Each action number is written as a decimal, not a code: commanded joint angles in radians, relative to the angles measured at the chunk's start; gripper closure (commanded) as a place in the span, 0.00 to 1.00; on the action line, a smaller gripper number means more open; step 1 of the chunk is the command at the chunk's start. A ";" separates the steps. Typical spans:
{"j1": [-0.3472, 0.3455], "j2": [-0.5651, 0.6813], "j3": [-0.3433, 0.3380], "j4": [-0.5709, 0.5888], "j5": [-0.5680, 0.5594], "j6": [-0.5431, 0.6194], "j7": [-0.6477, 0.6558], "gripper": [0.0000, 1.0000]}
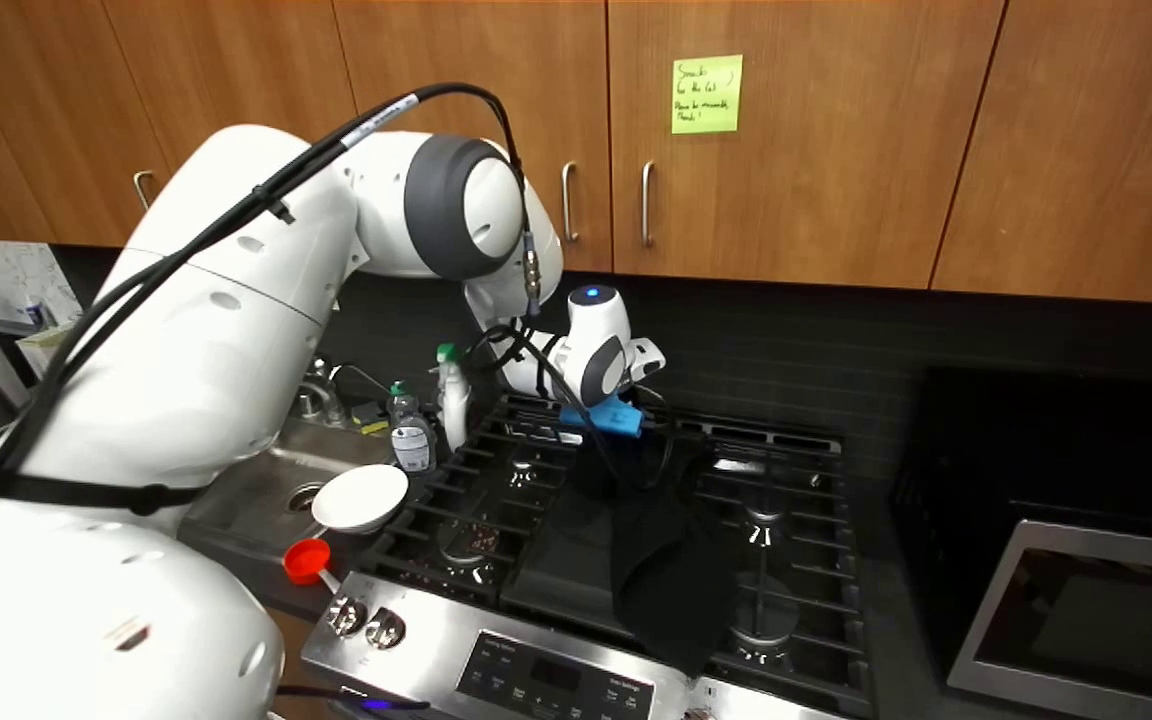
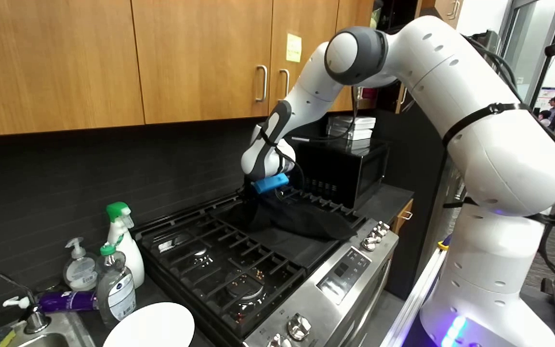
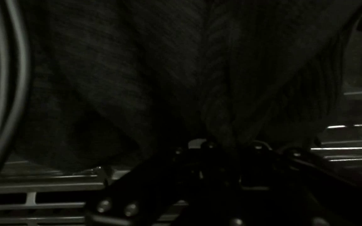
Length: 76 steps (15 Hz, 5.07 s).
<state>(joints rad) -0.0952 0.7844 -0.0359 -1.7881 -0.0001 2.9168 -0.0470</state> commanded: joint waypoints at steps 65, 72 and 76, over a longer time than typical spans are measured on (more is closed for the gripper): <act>-0.223 -0.129 0.151 -0.463 0.172 0.306 0.076 0.96; -0.317 -0.232 0.194 -0.728 0.153 0.393 0.176 0.96; -0.332 -0.278 0.173 -0.859 0.146 0.403 0.203 0.96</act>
<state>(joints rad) -0.4057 0.5259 0.1473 -2.5171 0.1576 3.3298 0.1266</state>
